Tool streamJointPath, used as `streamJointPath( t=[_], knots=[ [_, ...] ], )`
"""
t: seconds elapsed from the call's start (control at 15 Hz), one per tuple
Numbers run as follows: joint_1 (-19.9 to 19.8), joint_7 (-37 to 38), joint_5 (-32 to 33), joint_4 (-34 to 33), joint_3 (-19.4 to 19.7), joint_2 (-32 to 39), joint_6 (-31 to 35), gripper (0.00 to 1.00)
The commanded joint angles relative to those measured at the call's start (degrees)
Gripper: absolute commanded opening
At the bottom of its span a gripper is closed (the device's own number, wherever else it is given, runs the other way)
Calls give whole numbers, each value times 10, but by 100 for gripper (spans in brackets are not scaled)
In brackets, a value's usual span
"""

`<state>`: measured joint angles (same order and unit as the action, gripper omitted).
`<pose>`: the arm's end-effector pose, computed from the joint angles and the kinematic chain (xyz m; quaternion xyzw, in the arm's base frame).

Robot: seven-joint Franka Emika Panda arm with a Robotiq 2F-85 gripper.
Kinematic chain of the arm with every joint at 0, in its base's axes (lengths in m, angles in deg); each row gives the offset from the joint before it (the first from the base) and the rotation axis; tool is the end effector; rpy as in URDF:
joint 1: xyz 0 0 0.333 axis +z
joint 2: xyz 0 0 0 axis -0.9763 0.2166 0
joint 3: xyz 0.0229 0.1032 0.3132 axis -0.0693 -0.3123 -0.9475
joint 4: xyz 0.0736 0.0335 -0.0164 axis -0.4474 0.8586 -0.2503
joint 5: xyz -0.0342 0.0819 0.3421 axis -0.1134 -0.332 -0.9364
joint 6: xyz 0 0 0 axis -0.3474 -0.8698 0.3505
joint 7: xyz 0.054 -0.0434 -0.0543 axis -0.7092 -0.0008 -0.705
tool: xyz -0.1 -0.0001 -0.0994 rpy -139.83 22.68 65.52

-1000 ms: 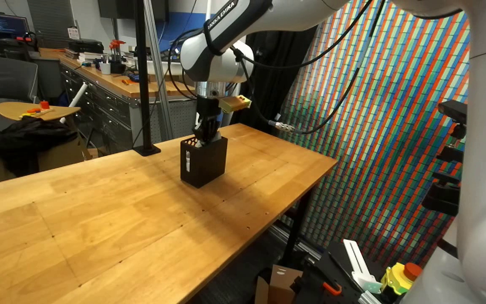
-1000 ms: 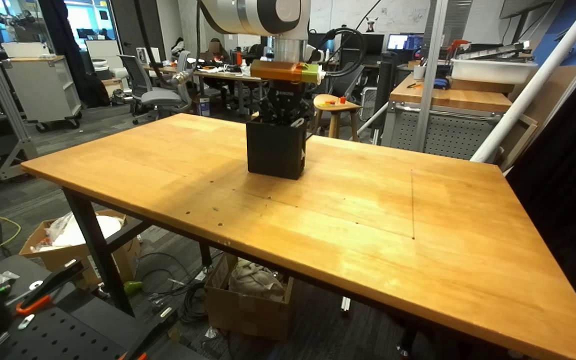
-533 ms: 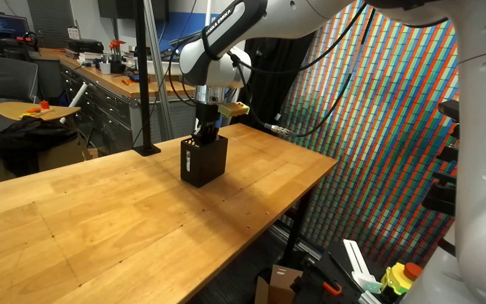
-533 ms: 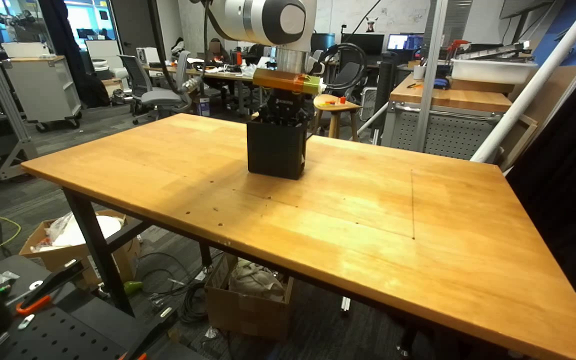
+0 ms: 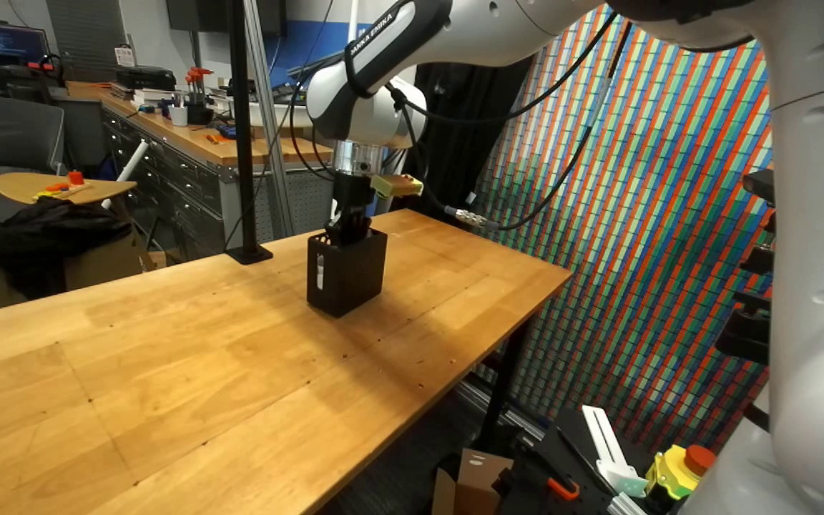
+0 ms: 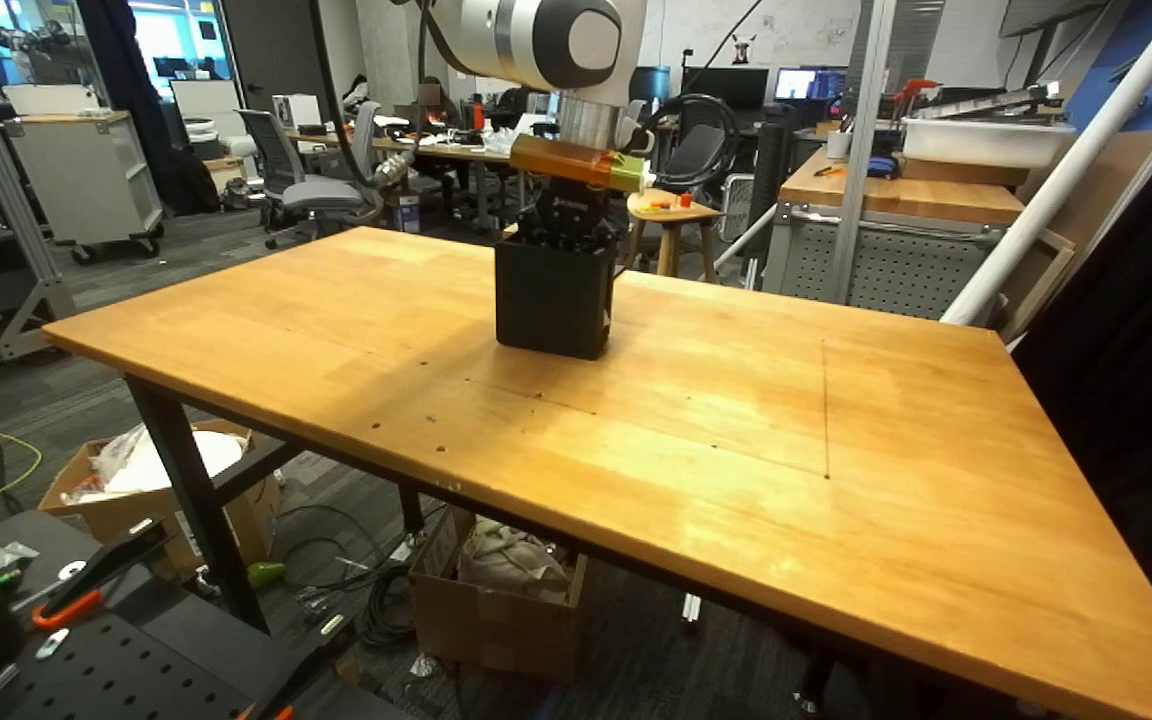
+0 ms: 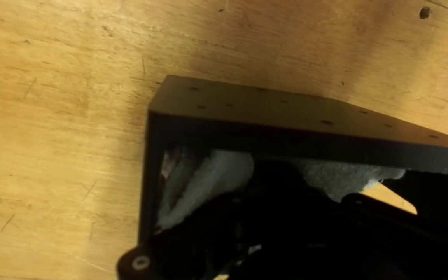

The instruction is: Pick up the cloth and put it in the box

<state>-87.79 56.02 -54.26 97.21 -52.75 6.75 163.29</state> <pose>0.6151 -0.0897 0.3174 -0.9859 -0.1532 0.0167 0.0656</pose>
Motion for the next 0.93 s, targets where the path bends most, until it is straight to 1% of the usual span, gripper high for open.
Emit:
streamJointPath(
  t=[0.0, 0.47, 0.87],
  knots=[
    [-6, -6, 0, -16, -1, 0, -18, 1],
    [1, 5, 38, -1, 13, -43, -12, 1],
    [6, -9, 86, -18, 16, -54, -18, 1]
  ],
)
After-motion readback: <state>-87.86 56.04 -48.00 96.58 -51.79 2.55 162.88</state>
